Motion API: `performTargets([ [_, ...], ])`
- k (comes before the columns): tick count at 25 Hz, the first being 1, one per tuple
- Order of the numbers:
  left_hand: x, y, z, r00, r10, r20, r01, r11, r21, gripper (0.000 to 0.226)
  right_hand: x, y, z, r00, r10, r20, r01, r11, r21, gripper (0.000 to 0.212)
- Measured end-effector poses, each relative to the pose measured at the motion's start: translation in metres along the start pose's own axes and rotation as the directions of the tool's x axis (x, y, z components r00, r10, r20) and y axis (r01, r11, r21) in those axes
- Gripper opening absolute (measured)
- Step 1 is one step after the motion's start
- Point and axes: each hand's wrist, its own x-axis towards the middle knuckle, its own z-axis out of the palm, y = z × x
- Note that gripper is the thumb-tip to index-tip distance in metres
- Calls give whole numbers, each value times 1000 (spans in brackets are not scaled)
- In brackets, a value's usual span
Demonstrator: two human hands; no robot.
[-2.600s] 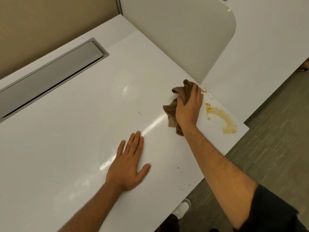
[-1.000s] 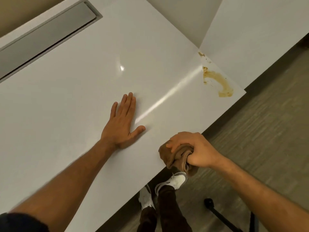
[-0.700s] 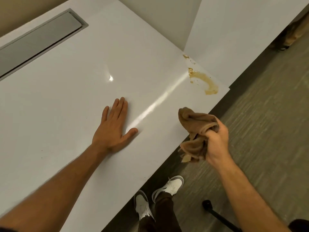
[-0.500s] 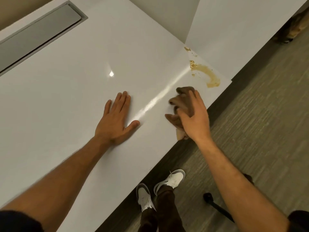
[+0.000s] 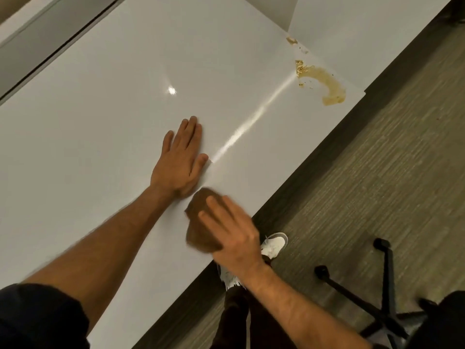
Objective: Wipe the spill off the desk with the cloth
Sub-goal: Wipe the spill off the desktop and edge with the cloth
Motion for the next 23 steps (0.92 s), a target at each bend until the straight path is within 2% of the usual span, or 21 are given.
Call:
performTargets([
  [2,0,-1,1,1000,2,10,-3,1000,11,76,-17,-23,8,984,-115,133,109,993,51,60],
  [4,0,-4,1,1000,7,19,-7,1000,18,77,-18,-26,0,969,-161,189,129,977,169,52],
  [6,0,-2,1,1000,7,20,-8,1000,25,79,-7,-21,-18,977,-43,210,-31,941,336,58],
  [8,0,2,-1,999,-4,35,3,999,38,82,5,-16,-40,959,168,229,-264,824,501,66],
  [10,0,5,-4,998,-12,65,5,996,94,86,16,-3,-66,939,308,154,-336,726,600,63],
  [13,7,17,-14,997,43,67,-52,989,137,90,38,25,-112,892,447,67,-373,646,666,60],
  [17,49,59,-26,995,104,6,-104,995,-4,89,66,67,-160,788,615,-43,-445,615,651,62],
  [20,88,84,-27,992,126,30,-126,992,-1,88,91,97,-184,679,724,-123,-497,576,649,52],
  [23,120,79,-24,991,114,75,-117,993,32,87,117,128,-196,587,783,-208,-500,552,668,48],
])
